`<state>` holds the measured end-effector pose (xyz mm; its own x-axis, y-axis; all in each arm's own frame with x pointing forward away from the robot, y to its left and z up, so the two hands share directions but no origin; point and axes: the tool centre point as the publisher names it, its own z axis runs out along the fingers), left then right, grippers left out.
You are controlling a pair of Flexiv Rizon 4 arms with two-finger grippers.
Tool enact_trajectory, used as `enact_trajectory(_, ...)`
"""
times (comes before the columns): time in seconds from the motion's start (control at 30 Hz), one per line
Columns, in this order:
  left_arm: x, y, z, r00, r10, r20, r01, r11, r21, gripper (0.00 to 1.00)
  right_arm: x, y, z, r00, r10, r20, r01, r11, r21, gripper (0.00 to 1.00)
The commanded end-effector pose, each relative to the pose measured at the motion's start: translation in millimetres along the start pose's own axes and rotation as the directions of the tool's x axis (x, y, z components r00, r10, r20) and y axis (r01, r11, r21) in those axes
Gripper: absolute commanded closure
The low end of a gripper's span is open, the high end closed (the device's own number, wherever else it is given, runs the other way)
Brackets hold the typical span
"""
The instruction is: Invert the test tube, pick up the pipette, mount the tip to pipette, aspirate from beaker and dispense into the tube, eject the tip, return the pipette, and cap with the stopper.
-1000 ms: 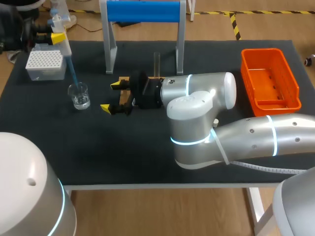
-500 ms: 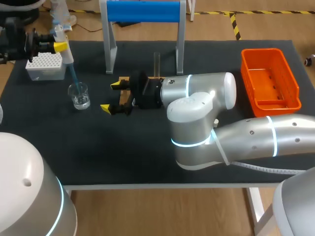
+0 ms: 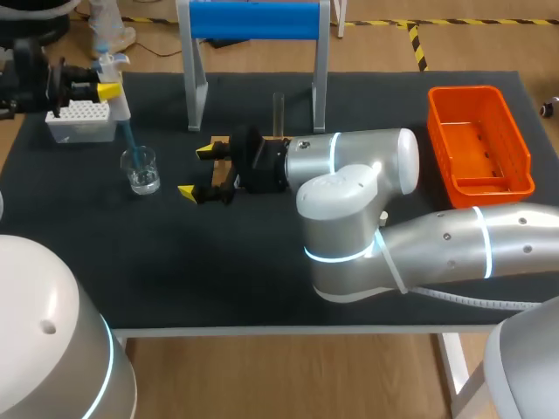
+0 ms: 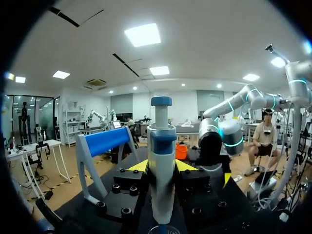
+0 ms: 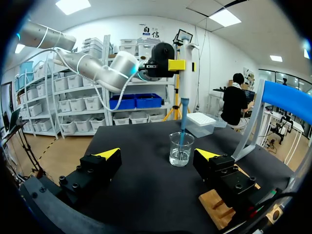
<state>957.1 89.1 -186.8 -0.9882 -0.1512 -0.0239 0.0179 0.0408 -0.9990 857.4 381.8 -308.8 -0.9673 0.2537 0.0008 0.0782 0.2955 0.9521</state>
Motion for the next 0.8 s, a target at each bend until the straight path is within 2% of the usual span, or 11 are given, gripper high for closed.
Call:
enact_trajectory(0.03,-3.6,6.8,-1,1.0,-0.004,-0.006,0.004,1.0,0.01,1.0,1,-2,1,1.0,0.0,0.002,0.0,1.0,-0.008,0.0)
enact_trajectory(0.33,-4.8,16.2,-1,1.0,-0.018,-0.005,0.018,1.0,0.021,1.0,1,-2,1,1.0,0.0,0.002,0.0,1.0,-0.008,0.0)
enact_trajectory(0.8,-5.0,17.9,-1,1.0,-0.022,-0.004,0.023,1.0,0.018,1.0,1,-2,1,1.0,0.0,0.002,0.0,1.0,-0.008,0.0)
